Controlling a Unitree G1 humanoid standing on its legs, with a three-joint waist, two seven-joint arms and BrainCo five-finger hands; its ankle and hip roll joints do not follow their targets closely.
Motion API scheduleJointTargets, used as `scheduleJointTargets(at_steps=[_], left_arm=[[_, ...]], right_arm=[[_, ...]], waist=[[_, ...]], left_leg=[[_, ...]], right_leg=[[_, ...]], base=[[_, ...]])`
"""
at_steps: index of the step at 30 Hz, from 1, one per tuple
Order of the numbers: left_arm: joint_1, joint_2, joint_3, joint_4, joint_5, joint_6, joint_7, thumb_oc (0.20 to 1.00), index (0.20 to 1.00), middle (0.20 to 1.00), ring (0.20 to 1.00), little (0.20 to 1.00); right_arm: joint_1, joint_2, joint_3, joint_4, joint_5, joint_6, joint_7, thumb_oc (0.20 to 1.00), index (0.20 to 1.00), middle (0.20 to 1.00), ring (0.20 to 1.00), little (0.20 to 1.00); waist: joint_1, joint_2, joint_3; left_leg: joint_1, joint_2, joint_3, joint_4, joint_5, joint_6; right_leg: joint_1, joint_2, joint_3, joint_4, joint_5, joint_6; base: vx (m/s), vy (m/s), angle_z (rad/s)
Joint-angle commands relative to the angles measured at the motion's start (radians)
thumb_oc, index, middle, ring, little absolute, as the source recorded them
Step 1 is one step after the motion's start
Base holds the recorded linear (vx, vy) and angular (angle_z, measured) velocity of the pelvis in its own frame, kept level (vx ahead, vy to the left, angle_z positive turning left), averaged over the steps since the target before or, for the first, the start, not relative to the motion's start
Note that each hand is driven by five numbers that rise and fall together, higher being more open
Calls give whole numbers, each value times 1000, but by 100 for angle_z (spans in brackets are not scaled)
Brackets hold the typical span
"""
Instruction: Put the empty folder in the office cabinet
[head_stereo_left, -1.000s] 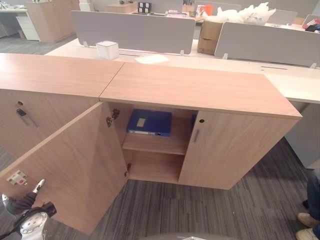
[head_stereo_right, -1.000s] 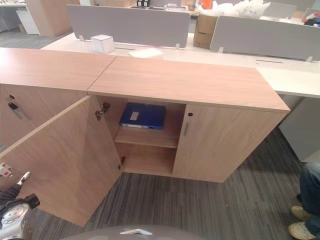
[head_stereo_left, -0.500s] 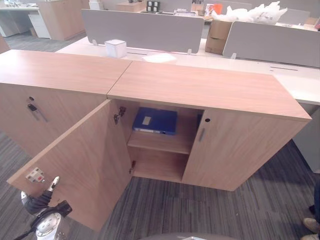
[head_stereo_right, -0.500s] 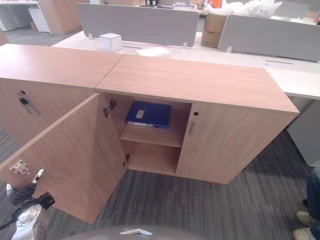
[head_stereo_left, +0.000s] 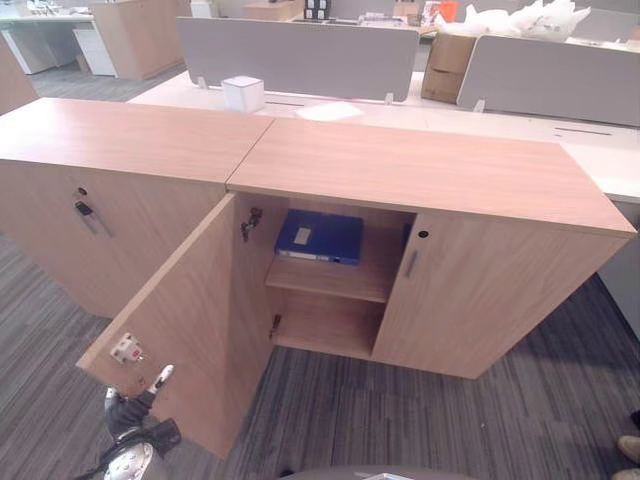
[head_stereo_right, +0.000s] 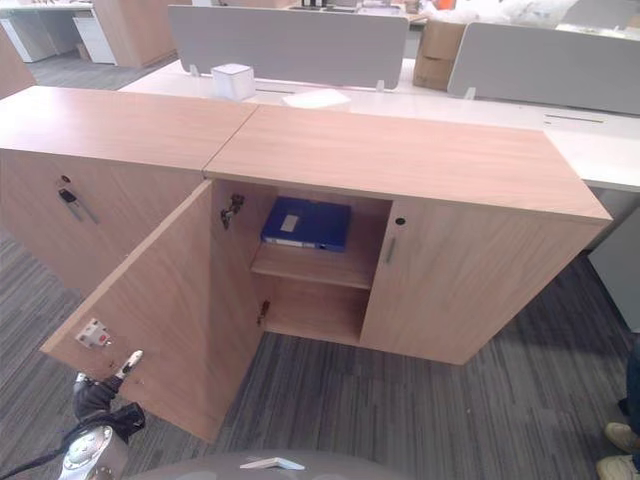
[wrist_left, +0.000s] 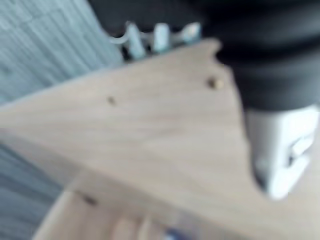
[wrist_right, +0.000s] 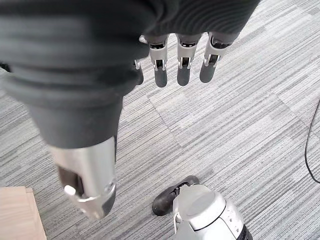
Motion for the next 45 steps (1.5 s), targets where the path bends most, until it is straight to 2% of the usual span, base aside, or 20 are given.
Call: scheduleJointTargets(at_steps=[1,14,23,45], left_arm=[[-189,-34,-128,-148,-1,-27,-158,1000,1000,1000,1000,1000],[-234,-34,-225,-197,-57,0,-188,1000,1000,1000,1000,1000],[-252,-43,-249,-198,-72,2,-181,1000,1000,1000,1000,1000],[-264,-63,-215,-91,-38,-24,-119,1000,1000,1000,1000,1000]], right_arm=[[-68,-2,44,29,-13,7,-23,1000,1000,1000,1000,1000],[-58,-3,39,28,5,13,-30,1000,1000,1000,1000,1000],[-56,-4,41,26,11,11,-37,1000,1000,1000,1000,1000],[-58,21,55,4,46,-8,-62,1000,1000,1000,1000,1000]], waist=[[-84,14,4],[-114,20,5],[-126,24,7],[-118,9,5]], left_leg=[[49,18,4,1,-118,29],[60,31,25,1,-124,21],[64,39,34,1,-124,15],[59,48,30,1,-123,5]], right_leg=[[1,-38,21,27,-14,55],[3,-24,36,19,-18,51],[7,-16,39,15,-21,48],[18,-6,31,0,-25,43]], base=[[0,0,0],[7,-22,-4],[10,-15,-12],[8,-8,0]])
